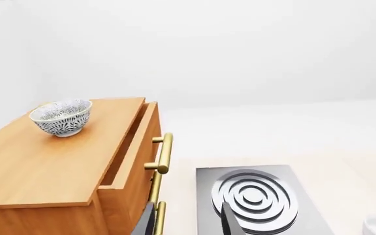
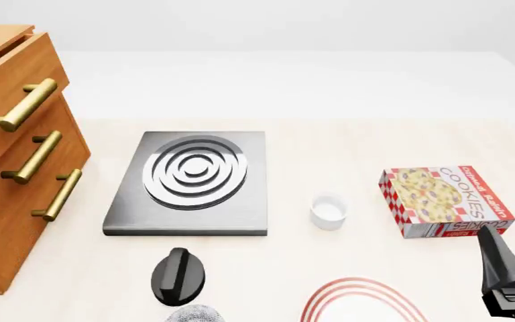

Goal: Pick the akita bowl on the wooden cabinet and place it on the plate.

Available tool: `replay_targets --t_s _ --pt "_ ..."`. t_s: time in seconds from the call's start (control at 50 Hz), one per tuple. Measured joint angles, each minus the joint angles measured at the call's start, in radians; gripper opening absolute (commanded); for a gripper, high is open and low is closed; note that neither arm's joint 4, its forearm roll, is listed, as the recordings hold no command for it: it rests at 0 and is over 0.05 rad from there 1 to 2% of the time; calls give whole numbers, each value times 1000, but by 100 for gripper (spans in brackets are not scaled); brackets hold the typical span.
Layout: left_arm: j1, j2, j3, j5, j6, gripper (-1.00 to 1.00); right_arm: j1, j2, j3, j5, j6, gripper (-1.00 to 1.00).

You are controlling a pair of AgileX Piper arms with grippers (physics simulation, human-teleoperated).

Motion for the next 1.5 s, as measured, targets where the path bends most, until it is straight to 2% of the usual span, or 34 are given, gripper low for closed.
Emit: replay_targets --t_s 0.4,0.68,0.96,1.24,1.5 --pt "30 176 -291 136 -58 100 0 0 0 0 0 100" --pt "91 293 -488 234 -112 100 0 0 0 0 0 100" --pt "171 397 -625 310 -157 100 0 0 0 0 0 100" --pt "250 473 -790 396 -172 100 0 0 0 0 0 100" --pt "346 549 -911 424 -184 100 0 0 0 0 0 100"
